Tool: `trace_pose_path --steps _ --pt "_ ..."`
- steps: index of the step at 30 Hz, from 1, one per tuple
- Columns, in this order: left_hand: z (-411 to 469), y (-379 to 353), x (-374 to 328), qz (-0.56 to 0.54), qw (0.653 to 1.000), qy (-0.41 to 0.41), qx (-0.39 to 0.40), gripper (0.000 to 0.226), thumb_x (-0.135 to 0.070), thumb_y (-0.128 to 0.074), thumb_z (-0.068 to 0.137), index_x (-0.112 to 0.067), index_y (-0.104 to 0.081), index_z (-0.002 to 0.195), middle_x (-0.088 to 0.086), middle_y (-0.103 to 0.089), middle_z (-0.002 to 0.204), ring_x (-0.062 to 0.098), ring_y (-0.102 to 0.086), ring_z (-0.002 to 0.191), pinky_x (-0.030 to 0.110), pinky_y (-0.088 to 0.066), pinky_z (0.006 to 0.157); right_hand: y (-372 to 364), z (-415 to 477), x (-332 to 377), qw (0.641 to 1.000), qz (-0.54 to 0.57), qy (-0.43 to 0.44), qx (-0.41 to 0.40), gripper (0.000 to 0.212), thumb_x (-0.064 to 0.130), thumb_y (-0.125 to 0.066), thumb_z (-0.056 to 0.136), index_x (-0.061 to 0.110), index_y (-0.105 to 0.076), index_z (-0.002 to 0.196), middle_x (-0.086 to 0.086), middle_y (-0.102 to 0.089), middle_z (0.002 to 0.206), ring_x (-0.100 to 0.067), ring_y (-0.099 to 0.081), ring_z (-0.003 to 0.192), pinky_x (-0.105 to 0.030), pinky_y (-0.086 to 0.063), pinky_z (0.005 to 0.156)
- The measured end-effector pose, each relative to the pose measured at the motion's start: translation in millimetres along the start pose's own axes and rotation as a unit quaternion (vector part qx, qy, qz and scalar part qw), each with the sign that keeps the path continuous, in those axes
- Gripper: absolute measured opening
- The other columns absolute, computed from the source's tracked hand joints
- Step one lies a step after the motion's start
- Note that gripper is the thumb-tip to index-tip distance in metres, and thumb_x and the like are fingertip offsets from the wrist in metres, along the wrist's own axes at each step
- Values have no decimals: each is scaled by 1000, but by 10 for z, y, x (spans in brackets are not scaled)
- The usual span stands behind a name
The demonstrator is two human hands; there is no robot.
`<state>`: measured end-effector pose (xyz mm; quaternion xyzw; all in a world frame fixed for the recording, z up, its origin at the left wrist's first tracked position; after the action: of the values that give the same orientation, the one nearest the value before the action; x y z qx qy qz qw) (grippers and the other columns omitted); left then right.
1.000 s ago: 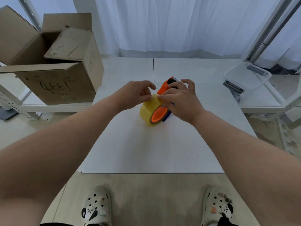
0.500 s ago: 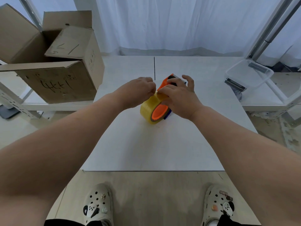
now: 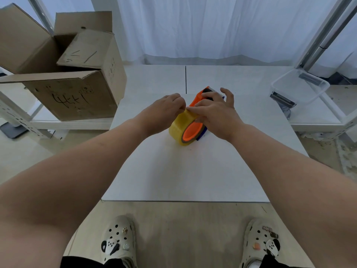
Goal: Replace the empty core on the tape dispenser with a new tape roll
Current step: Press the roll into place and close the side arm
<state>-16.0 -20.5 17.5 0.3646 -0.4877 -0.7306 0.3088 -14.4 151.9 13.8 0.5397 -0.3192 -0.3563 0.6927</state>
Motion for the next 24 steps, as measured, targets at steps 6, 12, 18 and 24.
trace_pose_path --steps 6,12,18,24 --pt "-14 15 -6 -106 992 57 -29 15 -11 -47 95 -3 -59 97 10 -59 98 16 -50 84 20 -38 75 -9 -1 -25 1000 9 -4 -2 36 29 -48 97 36 -52 132 11 -60 130 -18 -28 141 -48 4 114" --pt "42 104 6 -73 997 18 7 13 -17 -59 90 -7 -66 95 7 -63 102 13 -54 87 25 -45 79 21 15 -49 1000 19 -11 5 36 30 -49 96 37 -54 131 11 -62 127 -17 -29 140 -47 2 114" --pt "87 169 -2 -69 997 17 39 10 -17 -63 87 -9 -66 93 5 -62 95 14 -57 85 24 -48 78 26 14 -31 1000 18 -9 9 36 30 -49 96 38 -53 131 12 -61 128 -17 -29 140 -47 1 114" --pt "91 190 0 -86 994 39 52 9 -11 -61 85 -12 -58 93 -1 -60 86 13 -55 77 20 -45 69 17 0 -12 1000 26 -6 1 36 30 -51 95 36 -55 130 11 -62 127 -17 -29 140 -48 1 114"
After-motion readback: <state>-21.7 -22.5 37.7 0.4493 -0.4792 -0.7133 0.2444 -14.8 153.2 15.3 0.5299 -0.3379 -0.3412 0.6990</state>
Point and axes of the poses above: each hand's wrist, its own z-axis towards the middle knuckle, its own y-axis out of the back of the hand, x = y × z, the point moved 2 cm from there along z, towards the middle knuckle
